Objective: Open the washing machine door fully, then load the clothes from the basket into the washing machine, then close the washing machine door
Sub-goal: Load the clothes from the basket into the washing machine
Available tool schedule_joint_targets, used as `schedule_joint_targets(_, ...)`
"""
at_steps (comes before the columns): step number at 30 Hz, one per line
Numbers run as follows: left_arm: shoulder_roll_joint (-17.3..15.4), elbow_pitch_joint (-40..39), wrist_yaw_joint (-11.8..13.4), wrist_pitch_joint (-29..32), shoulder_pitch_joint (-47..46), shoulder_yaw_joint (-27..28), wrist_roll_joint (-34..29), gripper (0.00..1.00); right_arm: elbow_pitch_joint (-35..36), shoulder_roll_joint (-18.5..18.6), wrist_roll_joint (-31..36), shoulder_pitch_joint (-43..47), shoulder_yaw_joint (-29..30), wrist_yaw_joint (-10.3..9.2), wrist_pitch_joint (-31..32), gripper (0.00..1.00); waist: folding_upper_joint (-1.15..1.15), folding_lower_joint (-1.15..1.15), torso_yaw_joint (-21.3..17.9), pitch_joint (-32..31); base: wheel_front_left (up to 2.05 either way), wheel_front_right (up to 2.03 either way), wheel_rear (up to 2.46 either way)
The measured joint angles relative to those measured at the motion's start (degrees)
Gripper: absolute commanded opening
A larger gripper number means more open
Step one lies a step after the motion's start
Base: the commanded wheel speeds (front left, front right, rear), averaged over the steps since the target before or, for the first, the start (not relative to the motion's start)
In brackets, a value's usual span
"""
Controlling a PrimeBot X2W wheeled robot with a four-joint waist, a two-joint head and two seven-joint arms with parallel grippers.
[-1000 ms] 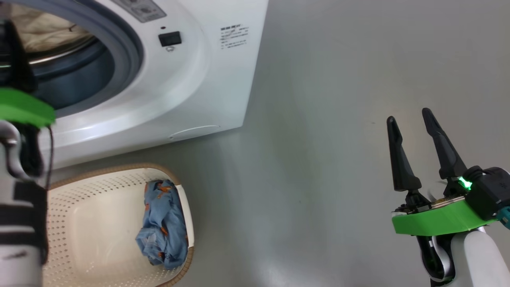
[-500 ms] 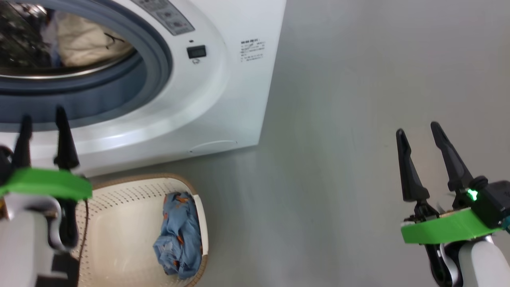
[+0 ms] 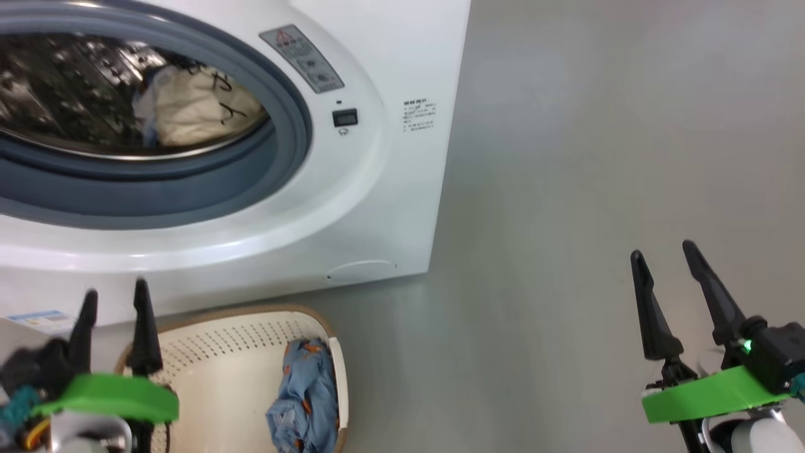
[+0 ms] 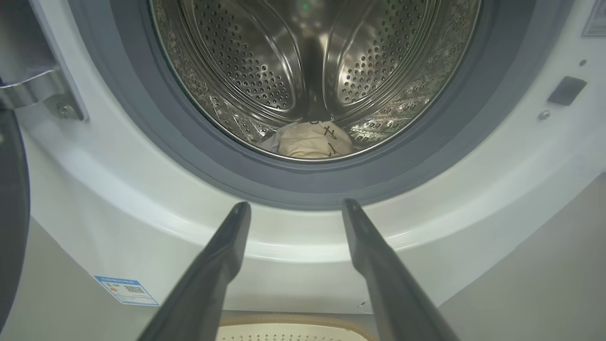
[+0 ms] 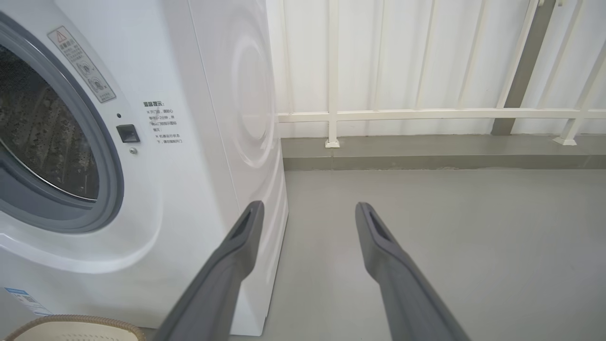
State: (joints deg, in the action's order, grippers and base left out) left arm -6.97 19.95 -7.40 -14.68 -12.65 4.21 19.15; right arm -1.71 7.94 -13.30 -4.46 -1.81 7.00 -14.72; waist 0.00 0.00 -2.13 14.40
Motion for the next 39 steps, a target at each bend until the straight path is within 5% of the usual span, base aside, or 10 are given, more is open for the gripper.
schedule_joint_targets(11, 2.1, -6.49, 0.0, 0.01, 9.37, 2.44, -1.03, 1.0, -0.21, 0.29, -0.25, 2.48, 0.33, 0.0, 0.0, 1.0, 0.0, 0.0, -0.16, -3.83, 0.0, 0.0, 0.0)
schedule_joint_targets(26, 2.87, -7.43, 0.0, 0.01, 10.35, 2.7, -1.16, 1.0, 0.34, 0.41, -0.31, 2.75, 1.09, 0.0, 0.0, 1.0, 0.0, 0.0, -0.25, -2.87, 0.0, 0.0, 0.0)
schedule_joint_targets(39, 2.98, 5.04, 0.0, 0.05, 8.63, -2.41, 2.43, 1.0, 1.48, -0.74, -0.31, 0.05, 1.24, 0.0, 0.0, 1.0, 0.0, 0.0, -0.26, 1.99, 0.0, 0.0, 0.0)
